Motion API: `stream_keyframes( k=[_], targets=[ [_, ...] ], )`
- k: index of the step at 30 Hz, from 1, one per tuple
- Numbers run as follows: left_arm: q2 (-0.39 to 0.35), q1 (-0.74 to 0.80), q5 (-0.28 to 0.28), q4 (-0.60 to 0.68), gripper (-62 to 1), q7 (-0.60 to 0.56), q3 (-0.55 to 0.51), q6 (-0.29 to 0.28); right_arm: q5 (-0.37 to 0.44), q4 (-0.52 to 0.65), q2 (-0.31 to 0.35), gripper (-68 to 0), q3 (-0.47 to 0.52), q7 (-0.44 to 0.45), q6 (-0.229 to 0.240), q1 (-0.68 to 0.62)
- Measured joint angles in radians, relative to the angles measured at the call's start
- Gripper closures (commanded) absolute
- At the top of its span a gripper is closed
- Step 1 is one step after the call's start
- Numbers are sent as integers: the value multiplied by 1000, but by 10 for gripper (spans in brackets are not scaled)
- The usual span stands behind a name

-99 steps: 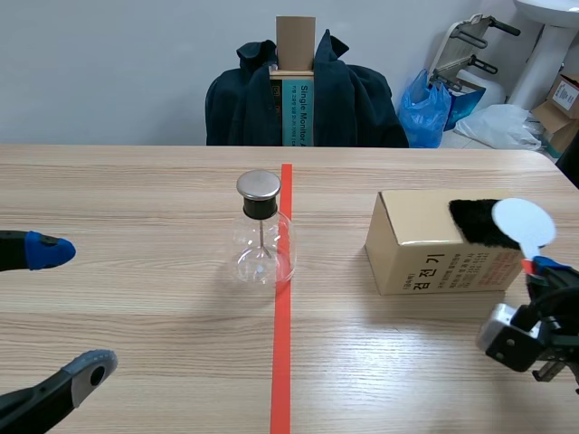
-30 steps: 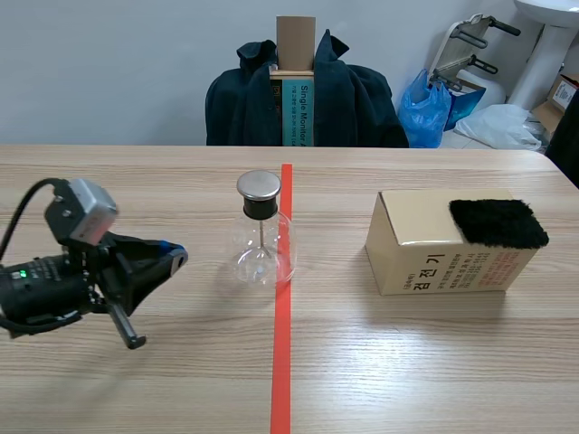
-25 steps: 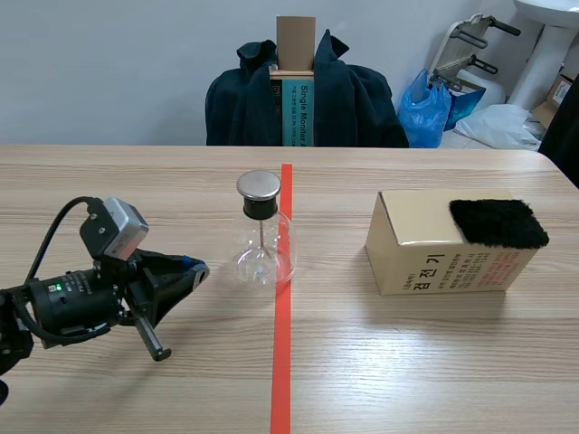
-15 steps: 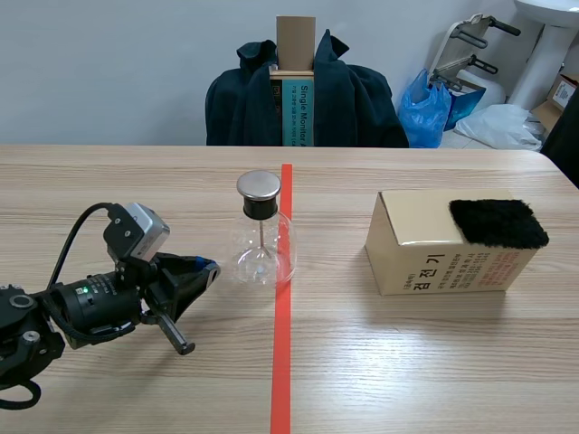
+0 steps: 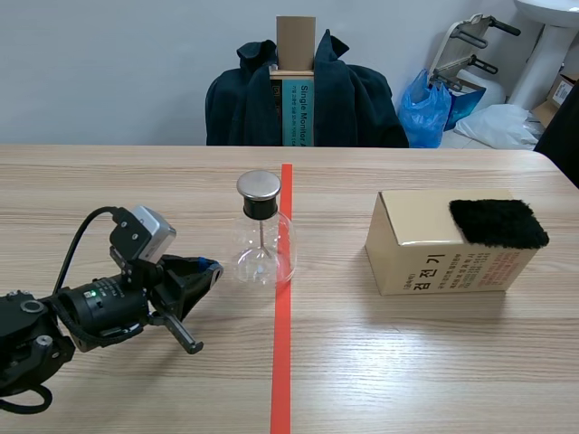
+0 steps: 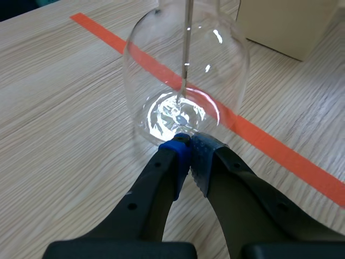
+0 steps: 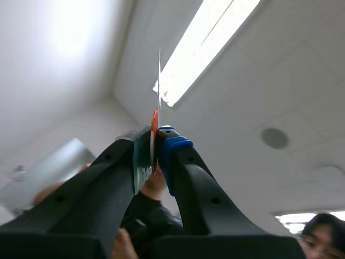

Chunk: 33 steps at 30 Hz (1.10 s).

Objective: Do the electroscope experiment.
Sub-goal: 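Bring the plate to the electroscope and point at the metal foil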

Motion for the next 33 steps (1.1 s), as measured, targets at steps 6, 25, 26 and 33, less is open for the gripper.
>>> stream_keyframes(
  k=[6,25,26,33],
  targets=[
    [0,0,-2,0,-32,0,0,2,-164,-117,0,-7,-341,-97,24,68],
    [0,0,-3,0,-32,0,0,23,-330,-674,-87,-7,-808,-140,27,160],
    [0,0,-3,0,-32,0,0,23,-330,-691,-88,-7,-810,-137,27,160],
    [0,0,-3,0,-32,0,0,23,-332,-784,-88,-7,-824,-99,26,160]
  ],
)
